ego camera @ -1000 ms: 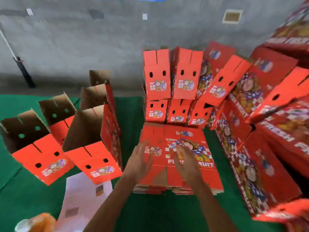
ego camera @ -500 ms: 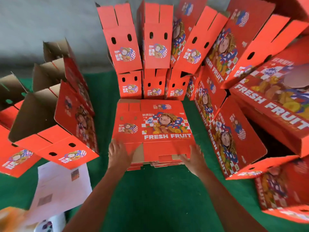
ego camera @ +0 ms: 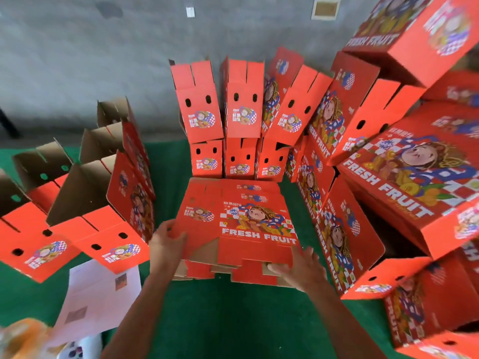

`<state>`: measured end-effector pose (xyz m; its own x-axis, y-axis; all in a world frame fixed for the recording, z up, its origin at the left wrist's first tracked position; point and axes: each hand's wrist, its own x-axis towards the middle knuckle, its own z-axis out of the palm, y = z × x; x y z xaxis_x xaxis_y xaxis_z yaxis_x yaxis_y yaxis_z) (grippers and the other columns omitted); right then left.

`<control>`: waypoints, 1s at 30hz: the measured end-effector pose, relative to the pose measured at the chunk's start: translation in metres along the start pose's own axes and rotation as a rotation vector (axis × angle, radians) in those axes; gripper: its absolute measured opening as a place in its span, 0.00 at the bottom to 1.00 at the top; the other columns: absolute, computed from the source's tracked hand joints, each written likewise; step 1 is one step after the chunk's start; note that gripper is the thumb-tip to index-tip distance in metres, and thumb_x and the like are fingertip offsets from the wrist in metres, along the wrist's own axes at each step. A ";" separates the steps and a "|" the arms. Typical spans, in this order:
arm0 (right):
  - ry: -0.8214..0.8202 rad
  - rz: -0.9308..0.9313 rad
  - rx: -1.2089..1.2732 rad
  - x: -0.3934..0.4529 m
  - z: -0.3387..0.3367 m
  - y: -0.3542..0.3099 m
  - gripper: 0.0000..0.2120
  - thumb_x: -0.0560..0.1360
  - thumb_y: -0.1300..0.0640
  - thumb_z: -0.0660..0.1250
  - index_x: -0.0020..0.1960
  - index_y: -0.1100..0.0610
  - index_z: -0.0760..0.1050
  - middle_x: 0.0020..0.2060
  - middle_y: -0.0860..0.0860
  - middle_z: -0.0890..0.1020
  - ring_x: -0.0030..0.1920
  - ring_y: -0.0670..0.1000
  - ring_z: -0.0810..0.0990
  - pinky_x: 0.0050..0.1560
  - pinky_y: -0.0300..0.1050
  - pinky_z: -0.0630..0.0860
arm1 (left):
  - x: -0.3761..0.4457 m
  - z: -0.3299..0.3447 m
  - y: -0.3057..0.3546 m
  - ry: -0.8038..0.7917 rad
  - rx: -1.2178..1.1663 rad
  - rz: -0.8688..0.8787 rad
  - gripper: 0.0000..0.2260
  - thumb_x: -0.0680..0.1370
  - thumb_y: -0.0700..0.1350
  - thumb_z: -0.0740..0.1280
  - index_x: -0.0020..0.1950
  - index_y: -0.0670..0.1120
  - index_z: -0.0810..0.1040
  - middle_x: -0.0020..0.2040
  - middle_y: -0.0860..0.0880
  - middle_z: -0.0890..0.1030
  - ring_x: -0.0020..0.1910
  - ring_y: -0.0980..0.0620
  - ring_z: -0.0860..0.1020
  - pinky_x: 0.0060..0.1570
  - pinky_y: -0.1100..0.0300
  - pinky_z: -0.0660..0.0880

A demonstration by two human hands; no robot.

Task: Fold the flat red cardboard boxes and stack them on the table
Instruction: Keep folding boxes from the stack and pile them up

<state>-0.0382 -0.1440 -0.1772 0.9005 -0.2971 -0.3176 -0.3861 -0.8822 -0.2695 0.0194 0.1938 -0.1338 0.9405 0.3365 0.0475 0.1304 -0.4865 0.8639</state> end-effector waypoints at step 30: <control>-0.219 -0.438 0.390 -0.196 -0.191 -0.104 0.29 0.83 0.57 0.55 0.81 0.44 0.53 0.47 0.54 0.80 0.28 0.48 0.83 0.29 0.41 0.76 | -0.098 -0.090 0.184 -0.633 -0.382 -0.077 0.26 0.71 0.23 0.56 0.61 0.39 0.82 0.56 0.41 0.86 0.60 0.34 0.82 0.55 0.45 0.76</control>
<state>-0.1360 -0.0637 0.0868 0.9457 0.1798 -0.2707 -0.0729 -0.6944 -0.7159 -0.0767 0.1435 0.0656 0.9492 -0.2266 -0.2185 0.1935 -0.1275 0.9728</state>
